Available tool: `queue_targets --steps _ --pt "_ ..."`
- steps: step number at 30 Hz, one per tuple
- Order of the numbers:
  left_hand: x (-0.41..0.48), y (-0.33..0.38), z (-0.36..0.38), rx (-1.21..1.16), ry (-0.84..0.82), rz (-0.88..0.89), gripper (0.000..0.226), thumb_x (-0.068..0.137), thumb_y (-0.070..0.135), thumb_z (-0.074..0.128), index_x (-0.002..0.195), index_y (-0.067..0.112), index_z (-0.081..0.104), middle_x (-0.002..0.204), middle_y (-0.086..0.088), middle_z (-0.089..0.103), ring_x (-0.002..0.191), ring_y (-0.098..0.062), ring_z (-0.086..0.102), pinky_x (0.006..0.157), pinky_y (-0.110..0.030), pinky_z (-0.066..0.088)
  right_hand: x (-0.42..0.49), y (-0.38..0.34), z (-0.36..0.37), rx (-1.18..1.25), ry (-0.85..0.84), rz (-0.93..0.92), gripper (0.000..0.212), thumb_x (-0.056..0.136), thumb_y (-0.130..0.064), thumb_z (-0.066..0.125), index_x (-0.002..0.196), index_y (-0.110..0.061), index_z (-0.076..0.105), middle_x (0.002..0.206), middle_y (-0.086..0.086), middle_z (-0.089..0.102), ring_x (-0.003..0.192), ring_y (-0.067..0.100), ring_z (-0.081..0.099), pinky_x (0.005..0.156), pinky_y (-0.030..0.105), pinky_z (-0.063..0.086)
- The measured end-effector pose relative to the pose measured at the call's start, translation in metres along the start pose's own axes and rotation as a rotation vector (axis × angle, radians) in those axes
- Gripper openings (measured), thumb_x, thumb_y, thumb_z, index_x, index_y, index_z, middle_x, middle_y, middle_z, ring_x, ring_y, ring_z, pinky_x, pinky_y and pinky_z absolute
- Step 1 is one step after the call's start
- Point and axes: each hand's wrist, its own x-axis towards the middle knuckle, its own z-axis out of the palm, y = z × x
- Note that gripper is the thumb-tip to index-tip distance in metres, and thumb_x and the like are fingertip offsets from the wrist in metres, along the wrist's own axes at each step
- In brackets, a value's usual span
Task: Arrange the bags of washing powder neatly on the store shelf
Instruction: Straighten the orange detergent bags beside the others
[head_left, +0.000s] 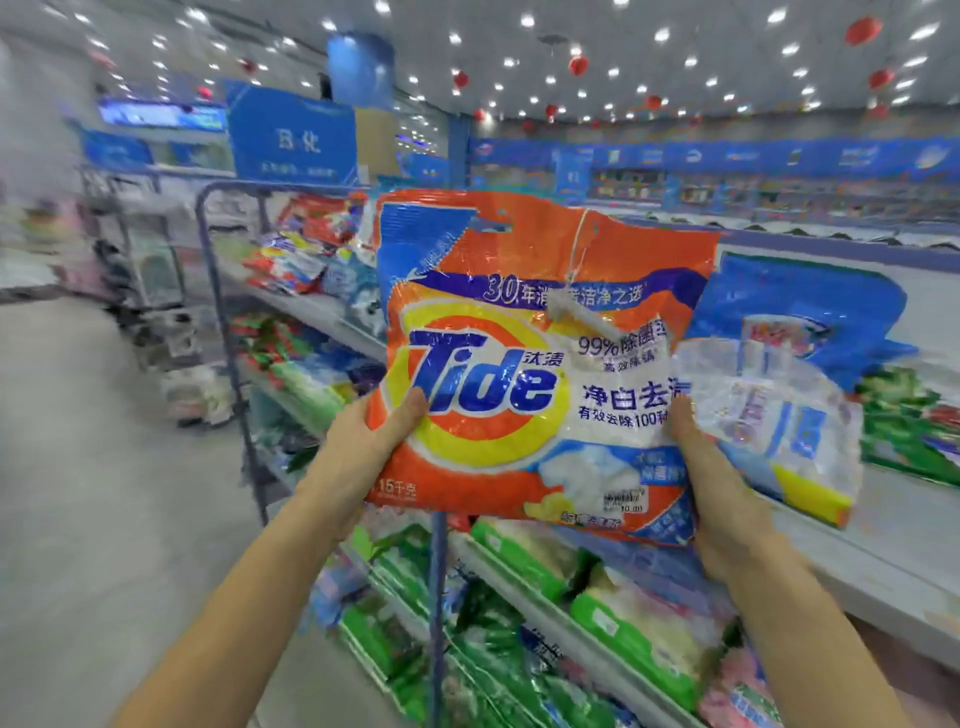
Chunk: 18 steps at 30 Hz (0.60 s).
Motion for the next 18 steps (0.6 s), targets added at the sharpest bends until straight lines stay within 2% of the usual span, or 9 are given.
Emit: queue_targets --steps 2,3,4,6,8,10,12,15,18 --pt "-0.005 -0.001 -0.051 0.043 0.090 -0.023 0.086 0.027 0.085 0.067 0.083 0.019 0.066 0.068 0.003 0.073 0.061 -0.012 0.070 0.051 -0.021 0.054 0.011 0.031 0.044 -0.013 -0.010 0.034 0.063 0.060 -0.066 0.056 0.099 -0.018 0.069 0.087 0.006 0.075 0.076 0.025 0.072 0.064 0.038 0.059" --pt "-0.008 -0.002 -0.077 0.053 0.115 -0.045 0.078 0.041 0.080 0.065 0.087 0.018 0.066 0.068 0.003 0.073 0.061 -0.013 0.070 0.052 -0.023 0.055 0.016 0.047 0.067 -0.023 -0.020 0.055 0.064 0.063 -0.066 0.053 0.101 -0.018 0.068 0.091 0.007 0.074 0.080 0.027 0.071 0.069 0.042 0.059" --pt "-0.010 -0.004 -0.103 0.053 0.139 -0.062 0.064 0.055 0.070 0.061 0.090 0.016 0.064 0.068 0.003 0.073 0.060 -0.013 0.070 0.052 -0.023 0.055 0.020 0.063 0.090 -0.033 -0.025 0.072 0.060 0.066 -0.063 0.049 0.102 -0.018 0.067 0.093 0.008 0.074 0.082 0.029 0.071 0.075 0.046 0.057" --pt "-0.016 -0.009 -0.153 0.067 0.202 -0.101 0.044 0.067 0.052 0.051 0.090 0.016 0.062 0.068 0.002 0.073 0.059 -0.013 0.070 0.052 -0.023 0.056 0.027 0.091 0.136 -0.032 -0.048 0.110 0.059 0.068 -0.059 0.047 0.105 -0.017 0.066 0.095 0.010 0.073 0.086 0.033 0.070 0.083 0.053 0.053" --pt "-0.021 -0.013 -0.197 0.077 0.259 -0.127 0.039 0.072 0.048 0.051 0.089 0.015 0.062 0.072 -0.001 0.074 0.059 -0.013 0.070 0.052 -0.023 0.056 0.034 0.116 0.178 -0.040 -0.068 0.141 0.061 0.069 -0.056 0.047 0.108 -0.012 0.065 0.093 0.011 0.074 0.083 0.032 0.070 0.080 0.051 0.055" --pt "-0.022 -0.016 -0.237 0.090 0.316 -0.144 0.037 0.075 0.048 0.051 0.089 0.015 0.062 0.073 -0.002 0.074 0.061 -0.014 0.070 0.054 -0.024 0.057 0.042 0.137 0.218 -0.035 -0.083 0.166 0.055 0.074 -0.052 0.047 0.108 -0.011 0.065 0.088 0.009 0.074 0.077 0.028 0.071 0.068 0.042 0.059" --pt "-0.019 -0.019 -0.273 0.097 0.356 -0.164 0.042 0.069 0.052 0.052 0.090 0.017 0.063 0.075 -0.002 0.075 0.067 -0.018 0.071 0.061 -0.030 0.059 0.053 0.156 0.252 -0.021 -0.107 0.202 0.055 0.077 -0.050 0.047 0.112 -0.011 0.063 0.090 0.010 0.074 0.077 0.029 0.071 0.060 0.036 0.059" --pt "-0.005 -0.025 -0.320 0.107 0.402 -0.186 0.052 0.061 0.059 0.053 0.093 0.018 0.064 0.082 -0.005 0.075 0.075 -0.025 0.072 0.075 -0.040 0.057 0.075 0.173 0.295 -0.032 -0.141 0.224 0.061 0.073 -0.052 0.047 0.114 -0.010 0.062 0.092 0.012 0.074 0.076 0.030 0.071 0.057 0.035 0.059" --pt "0.022 -0.030 -0.356 0.113 0.430 -0.191 0.055 0.059 0.061 0.053 0.093 0.019 0.063 0.083 -0.004 0.075 0.075 -0.023 0.072 0.074 -0.039 0.057 0.105 0.186 0.329 -0.045 -0.140 0.231 0.056 0.079 -0.050 0.048 0.116 -0.009 0.060 0.093 0.014 0.073 0.073 0.029 0.071 0.050 0.032 0.056"
